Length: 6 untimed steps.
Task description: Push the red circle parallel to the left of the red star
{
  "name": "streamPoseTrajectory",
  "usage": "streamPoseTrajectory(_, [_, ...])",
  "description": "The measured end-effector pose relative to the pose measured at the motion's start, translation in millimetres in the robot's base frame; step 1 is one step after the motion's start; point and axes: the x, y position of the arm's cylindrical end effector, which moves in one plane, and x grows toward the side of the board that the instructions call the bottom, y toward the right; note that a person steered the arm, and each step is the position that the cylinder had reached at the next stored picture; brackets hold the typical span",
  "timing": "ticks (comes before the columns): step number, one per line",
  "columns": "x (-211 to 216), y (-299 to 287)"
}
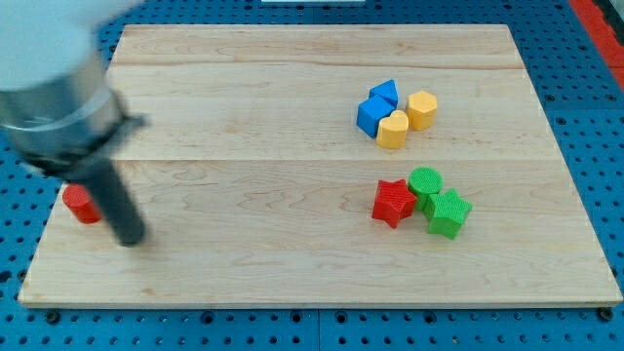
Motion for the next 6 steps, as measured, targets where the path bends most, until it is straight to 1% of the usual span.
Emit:
streamPoseTrajectory(1, [-4,-73])
streamPoseTrajectory(2, [-17,-74])
streamPoseTrajectory(3, [-54,-45])
streamPoseTrajectory(4, [-20,4])
streamPoseTrajectory(5, [-16,69])
streamPoseTrajectory(6, [-18,-10])
